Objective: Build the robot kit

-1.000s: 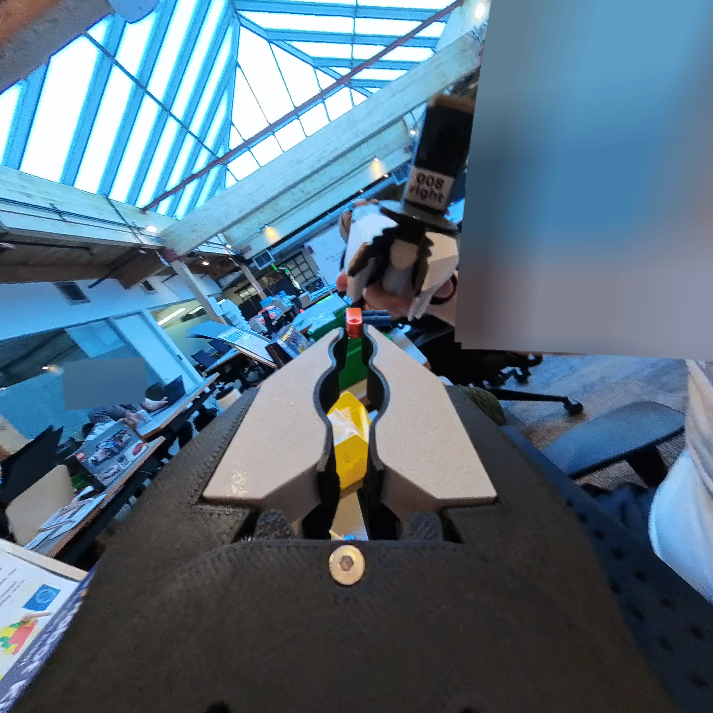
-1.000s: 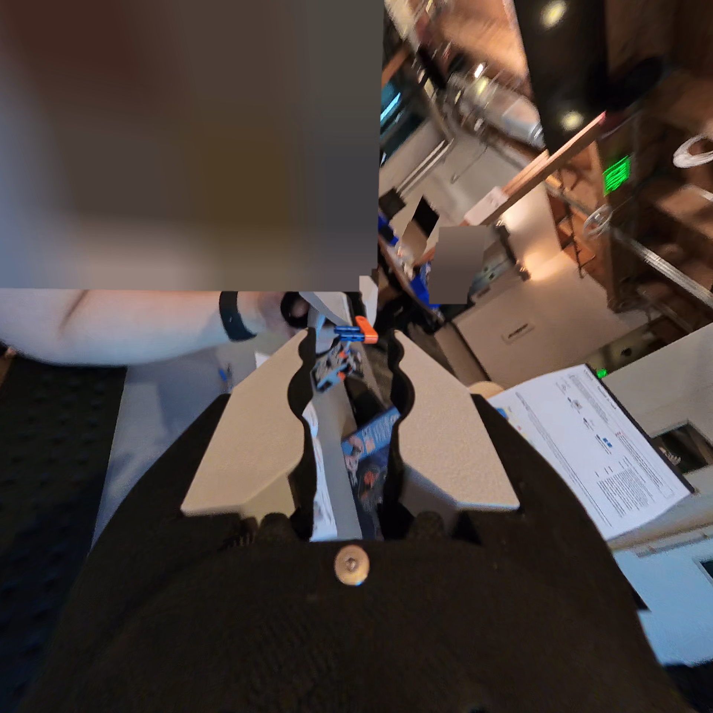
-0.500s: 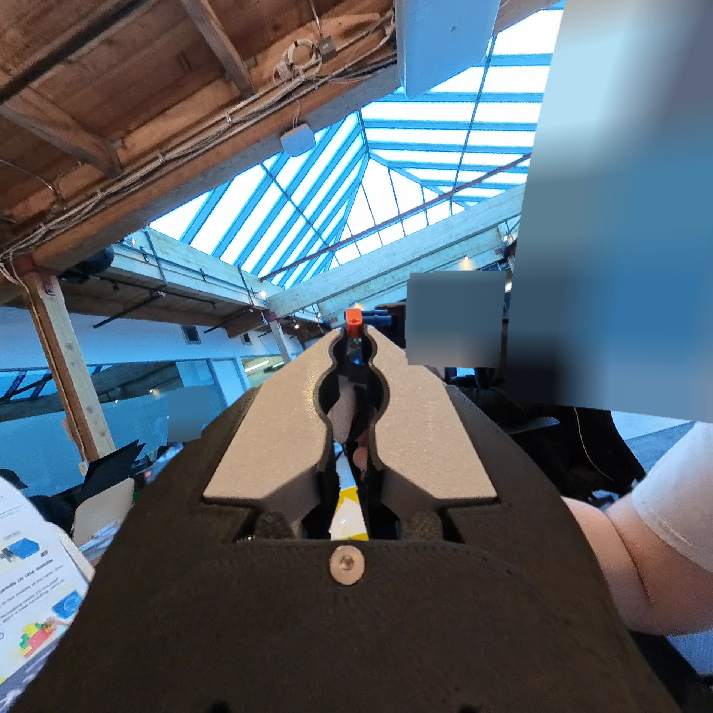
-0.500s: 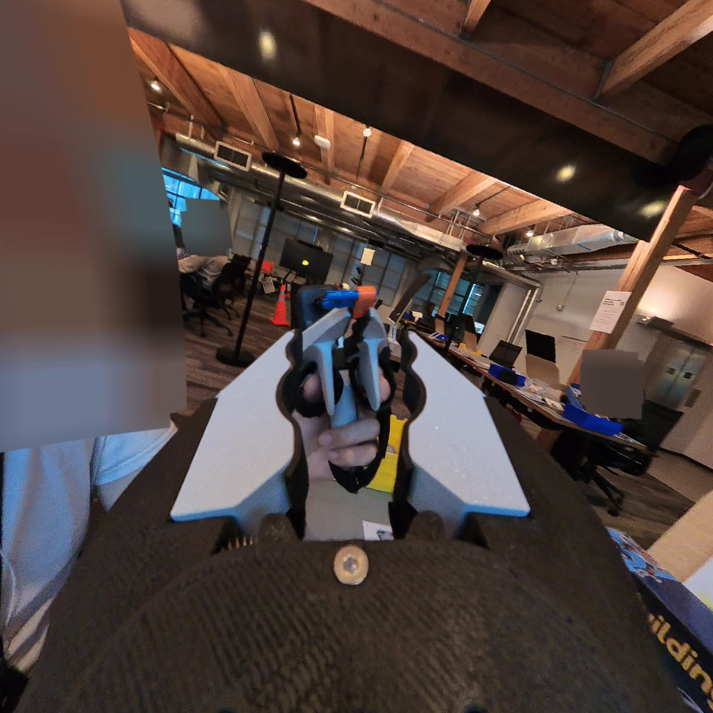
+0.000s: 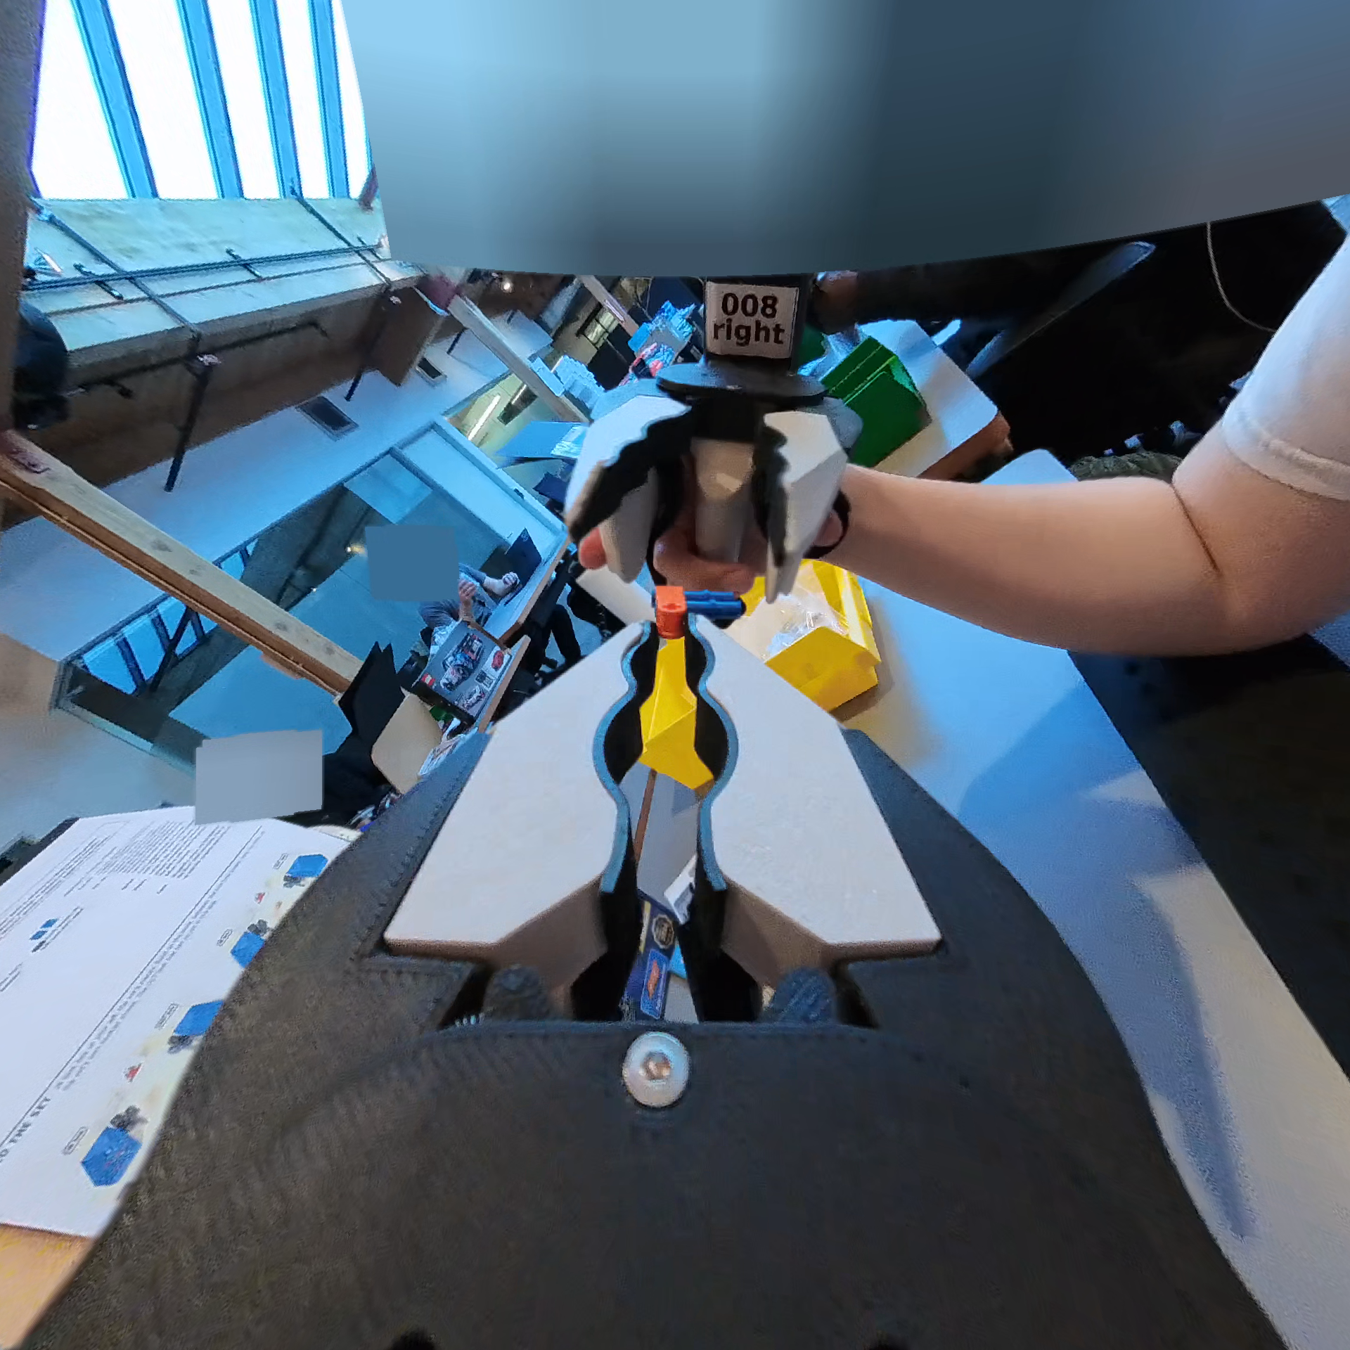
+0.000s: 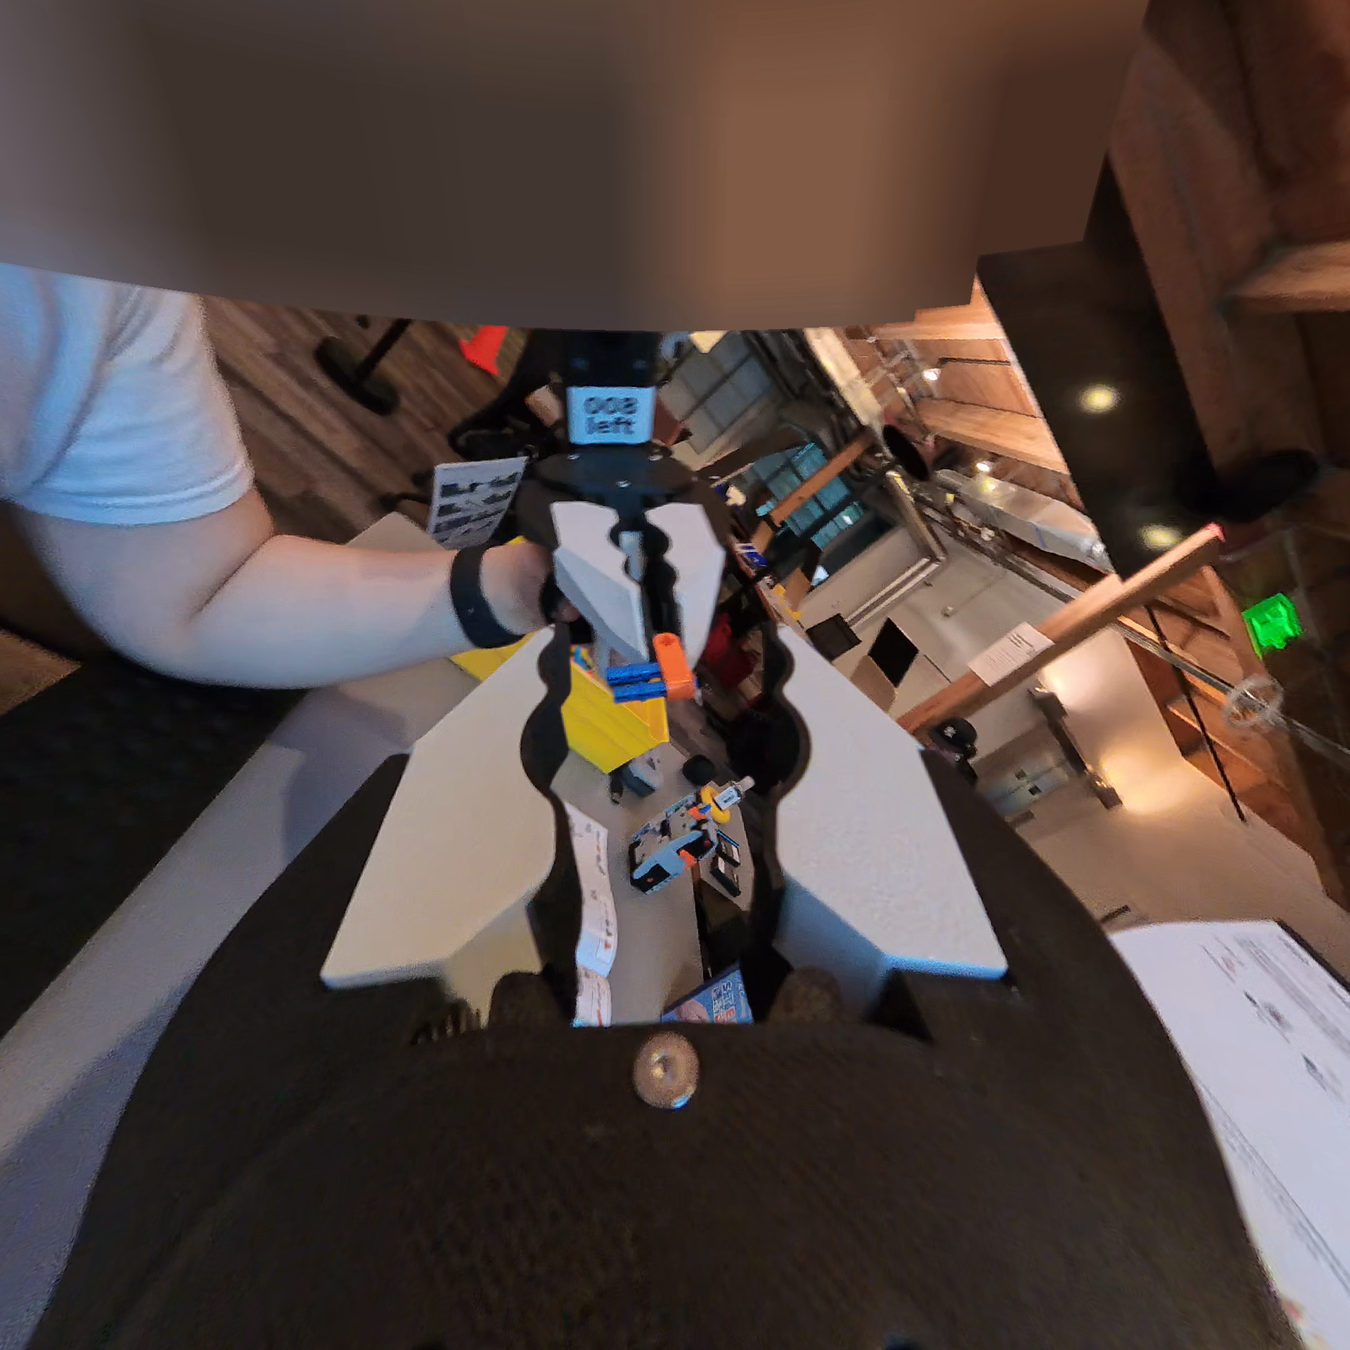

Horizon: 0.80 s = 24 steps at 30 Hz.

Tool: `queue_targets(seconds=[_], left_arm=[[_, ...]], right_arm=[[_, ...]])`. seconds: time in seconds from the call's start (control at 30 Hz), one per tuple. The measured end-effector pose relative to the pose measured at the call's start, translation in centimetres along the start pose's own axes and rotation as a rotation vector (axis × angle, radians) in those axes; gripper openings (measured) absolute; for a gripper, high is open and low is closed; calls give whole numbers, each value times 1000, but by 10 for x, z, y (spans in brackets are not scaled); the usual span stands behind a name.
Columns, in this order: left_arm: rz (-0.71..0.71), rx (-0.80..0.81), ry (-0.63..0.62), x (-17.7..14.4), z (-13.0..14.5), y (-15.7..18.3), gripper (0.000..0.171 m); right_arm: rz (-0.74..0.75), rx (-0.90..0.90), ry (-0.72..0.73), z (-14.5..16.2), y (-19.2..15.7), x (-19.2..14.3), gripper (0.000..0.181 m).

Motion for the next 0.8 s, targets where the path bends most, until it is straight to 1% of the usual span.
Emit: queue_targets(seconds=[0.03, 0.1, 0.2, 0.3, 0.37, 0.53, 0.6, 0.7, 0.8], left_arm=[[16, -2, 15, 1, -5, 3, 5], [34, -14, 56, 2, -13, 6, 5], [41, -26, 69, 3, -15, 7, 5], [21, -21, 76, 4, -16, 6, 5], [-12, 3, 86, 4, -17, 4, 5], [-42, 119, 29, 3, -18, 6, 5], [-54, 155, 1, 2, -19, 7, 5], [-57, 163, -36, -2, -20, 6, 5], [-64, 170, -42, -4, -21, 6, 5]], right_arm=[[-17, -30, -28, 1, -5, 1, 49], [11, -93, -64, 2, -6, 3, 44], [12, -108, -16, -7, -9, 0, 38], [36, -141, -28, -9, -8, 0, 38], [44, -160, -36, -10, -9, -1, 31], [60, -214, -111, -10, -12, -1, 27], [60, -227, -107, -12, -14, 0, 25], [70, -248, -123, -11, -15, 3, 26], [71, -240, -115, -13, -16, 3, 25]])
Point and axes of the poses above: each gripper's, where its closed fingertips meet, x out along the fingers, z out of its underside, y = z × x across the jaws, the point moved 6 cm from there along -x, back along the fingers, and after that the axes turned 13 degrees about x, right-handed, at the moved point
